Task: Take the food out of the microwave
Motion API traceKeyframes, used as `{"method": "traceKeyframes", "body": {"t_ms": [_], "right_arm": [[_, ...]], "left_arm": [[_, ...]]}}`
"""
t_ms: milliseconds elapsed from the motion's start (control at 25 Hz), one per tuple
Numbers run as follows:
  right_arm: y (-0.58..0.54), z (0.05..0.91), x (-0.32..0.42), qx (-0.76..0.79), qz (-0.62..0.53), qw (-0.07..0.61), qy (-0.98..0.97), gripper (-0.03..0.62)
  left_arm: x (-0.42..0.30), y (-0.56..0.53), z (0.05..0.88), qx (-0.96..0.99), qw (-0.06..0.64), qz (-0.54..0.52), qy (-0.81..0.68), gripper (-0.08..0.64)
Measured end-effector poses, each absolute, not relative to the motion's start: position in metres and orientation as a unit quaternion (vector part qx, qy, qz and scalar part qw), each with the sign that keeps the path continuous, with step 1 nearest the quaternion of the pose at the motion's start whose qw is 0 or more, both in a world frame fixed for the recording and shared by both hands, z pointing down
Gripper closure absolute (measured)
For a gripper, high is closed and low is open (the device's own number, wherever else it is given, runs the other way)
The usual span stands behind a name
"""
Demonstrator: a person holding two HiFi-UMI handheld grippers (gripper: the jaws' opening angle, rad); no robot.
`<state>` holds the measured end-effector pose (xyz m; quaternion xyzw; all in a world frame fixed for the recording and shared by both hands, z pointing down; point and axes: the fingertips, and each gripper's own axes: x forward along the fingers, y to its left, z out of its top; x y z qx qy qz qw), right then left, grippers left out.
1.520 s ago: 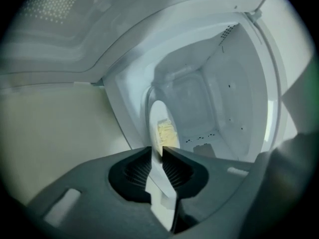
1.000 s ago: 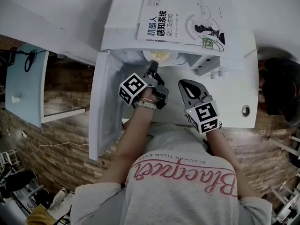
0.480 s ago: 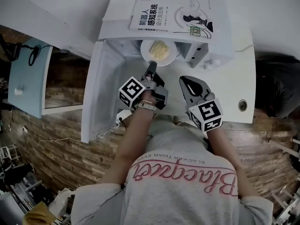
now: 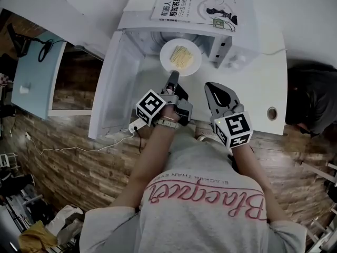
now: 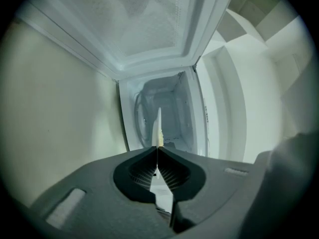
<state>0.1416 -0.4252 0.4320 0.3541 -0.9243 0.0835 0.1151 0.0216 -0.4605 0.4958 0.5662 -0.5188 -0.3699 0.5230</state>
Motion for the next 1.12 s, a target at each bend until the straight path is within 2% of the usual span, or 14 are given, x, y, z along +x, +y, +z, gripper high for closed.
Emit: {"method": "traceKeyframes", "body": {"t_ms": [1120], "right_arm": [[-0.347,0.411,0.153,0.358,0.05,0.094,-0.928,0.584]], "left_arm": [[0.057,-0.361,0.446,0.586,0.487,-0.41,-0.501,0.548]]}}
